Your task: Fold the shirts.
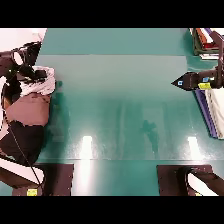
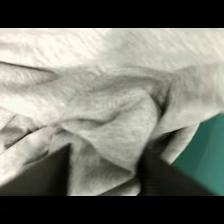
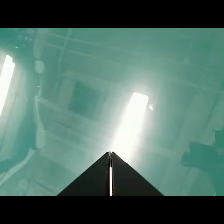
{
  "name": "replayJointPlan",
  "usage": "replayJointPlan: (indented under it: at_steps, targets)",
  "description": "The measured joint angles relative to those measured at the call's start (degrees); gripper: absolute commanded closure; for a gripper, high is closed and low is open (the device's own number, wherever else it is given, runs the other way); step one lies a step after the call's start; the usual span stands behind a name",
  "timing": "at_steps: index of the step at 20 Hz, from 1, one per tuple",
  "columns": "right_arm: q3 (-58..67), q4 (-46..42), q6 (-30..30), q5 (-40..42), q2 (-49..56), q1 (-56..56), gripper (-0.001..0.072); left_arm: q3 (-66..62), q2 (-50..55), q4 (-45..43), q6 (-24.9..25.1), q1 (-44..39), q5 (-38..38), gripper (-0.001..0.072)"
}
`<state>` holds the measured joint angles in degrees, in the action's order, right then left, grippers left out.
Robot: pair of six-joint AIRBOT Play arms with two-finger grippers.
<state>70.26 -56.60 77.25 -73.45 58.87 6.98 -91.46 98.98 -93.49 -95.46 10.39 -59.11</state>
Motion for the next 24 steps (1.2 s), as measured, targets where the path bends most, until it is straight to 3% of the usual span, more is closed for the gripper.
replayJointPlan:
  at_steps: [1, 6, 11, 18, 24]
  targets:
    - [0.0, 0.0, 0.1, 0.0, 0.0, 0.0, 0.0694, 0.0, 0.4, 1.3, -0.1, 0.2, 0.5, 0.0689]
    - [1.7, 0.0, 0.4, 0.0, 0.0, 0.0, 0.0694, -1.1, -1.6, 6.4, -0.1, 0.1, 0.8, 0.0691]
    - [11.8, -1.5, 0.4, 2.2, 0.0, 0.0, 0.0694, -8.9, -14.4, 8.3, 2.0, -4.5, 1.0, 0.0690]
    - [28.6, -7.7, 0.5, 5.0, 1.6, 0.0, 0.0694, -25.6, -32.8, 9.0, 3.0, -21.1, 1.4, 0.0691]
    - [38.8, -9.2, 0.5, -0.4, 7.1, 0.0, 0.0693, -28.0, -37.0, 8.0, 5.9, -37.2, 3.1, 0.0689]
